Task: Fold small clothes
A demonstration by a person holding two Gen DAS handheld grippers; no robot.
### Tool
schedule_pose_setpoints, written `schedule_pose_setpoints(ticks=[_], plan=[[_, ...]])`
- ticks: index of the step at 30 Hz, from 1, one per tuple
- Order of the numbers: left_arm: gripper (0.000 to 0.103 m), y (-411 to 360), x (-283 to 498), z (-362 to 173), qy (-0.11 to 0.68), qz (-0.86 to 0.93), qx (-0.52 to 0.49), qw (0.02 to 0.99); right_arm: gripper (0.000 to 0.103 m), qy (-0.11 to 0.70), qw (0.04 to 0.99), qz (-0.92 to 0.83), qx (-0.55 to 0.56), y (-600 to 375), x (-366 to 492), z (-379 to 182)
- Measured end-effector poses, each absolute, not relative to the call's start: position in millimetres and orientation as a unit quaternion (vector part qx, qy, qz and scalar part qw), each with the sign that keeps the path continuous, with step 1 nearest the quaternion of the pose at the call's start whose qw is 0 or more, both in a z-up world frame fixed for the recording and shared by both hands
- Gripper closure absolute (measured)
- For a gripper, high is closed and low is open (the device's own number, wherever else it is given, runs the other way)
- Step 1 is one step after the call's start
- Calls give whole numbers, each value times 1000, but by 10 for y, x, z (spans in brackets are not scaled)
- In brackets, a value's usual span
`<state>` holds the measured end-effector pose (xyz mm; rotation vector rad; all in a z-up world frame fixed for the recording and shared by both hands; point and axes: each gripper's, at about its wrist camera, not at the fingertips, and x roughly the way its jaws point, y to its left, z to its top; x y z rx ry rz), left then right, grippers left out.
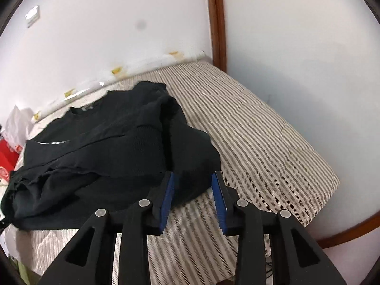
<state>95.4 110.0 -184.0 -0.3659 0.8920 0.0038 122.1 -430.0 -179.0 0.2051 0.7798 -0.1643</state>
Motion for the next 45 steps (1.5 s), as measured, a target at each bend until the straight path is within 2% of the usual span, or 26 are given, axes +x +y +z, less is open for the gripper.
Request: schedule_pose_setpoints(ticks=[4, 6, 8, 10, 15, 23, 26, 31, 45], plan=[[67, 1029, 858, -1655, 407, -9, -165, 898, 70, 377, 921, -40, 91, -4105, 1241, -1724], [65, 996, 871, -1603, 401, -15, -164, 901, 70, 382, 920, -16, 86, -3969, 1302, -1734], [65, 966, 920, -1591, 402, -18, -163, 901, 73, 395, 914, -1, 88, -3880, 1387, -1803], [65, 943, 997, -1607, 408, -20, -163, 898, 83, 412, 906, 15, 95, -3816, 1492, -1913], [65, 841, 1155, -1653, 422, -30, -151, 893, 84, 438, 892, 14, 108, -3786, 1675, -2155], [65, 679, 1461, -1753, 432, -41, -136, 891, 84, 425, 902, 9, 80, -3738, 1794, -2135], [67, 623, 1598, -1863, 457, -38, -126, 879, 84, 423, 904, 2, 69, -3699, 1837, -2129], [87, 543, 1713, -1838, 447, -37, -101, 888, 84, 413, 909, -3, 60, -3691, 1887, -2059], [90, 694, 2606, -1721, 422, -30, -126, 897, 84, 413, 909, 2, 65, -3660, 2802, -1885]])
